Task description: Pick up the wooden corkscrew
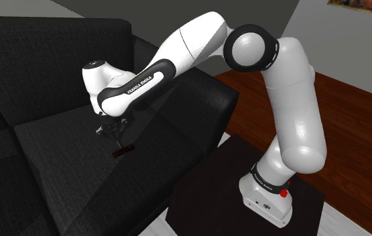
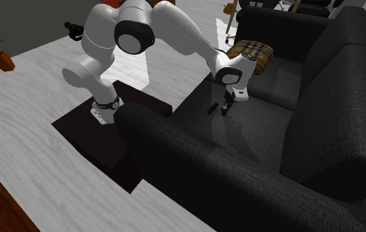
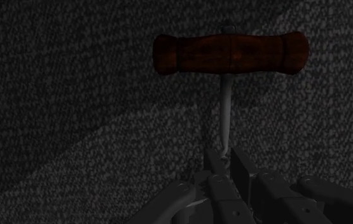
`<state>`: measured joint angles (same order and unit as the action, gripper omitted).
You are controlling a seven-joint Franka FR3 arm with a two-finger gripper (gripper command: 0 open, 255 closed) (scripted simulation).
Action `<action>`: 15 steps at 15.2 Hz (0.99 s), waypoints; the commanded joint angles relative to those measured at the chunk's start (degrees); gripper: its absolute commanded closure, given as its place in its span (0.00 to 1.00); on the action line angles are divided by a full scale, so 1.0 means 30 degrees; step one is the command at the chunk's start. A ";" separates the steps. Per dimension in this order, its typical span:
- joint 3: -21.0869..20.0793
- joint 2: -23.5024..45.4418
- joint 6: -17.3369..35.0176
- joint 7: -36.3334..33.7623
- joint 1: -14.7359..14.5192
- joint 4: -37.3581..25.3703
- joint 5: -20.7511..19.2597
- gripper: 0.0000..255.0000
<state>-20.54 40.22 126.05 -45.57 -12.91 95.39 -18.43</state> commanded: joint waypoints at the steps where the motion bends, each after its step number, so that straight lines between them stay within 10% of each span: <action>1: 0.0001 0.0004 0.0004 -0.0001 0.0000 -0.0003 -0.0001 1.00; 15: -0.0488 -0.1650 -0.1626 0.0359 0.0310 -0.0038 0.0642 1.00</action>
<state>-21.82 35.88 121.81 -44.61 -12.08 95.32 -16.76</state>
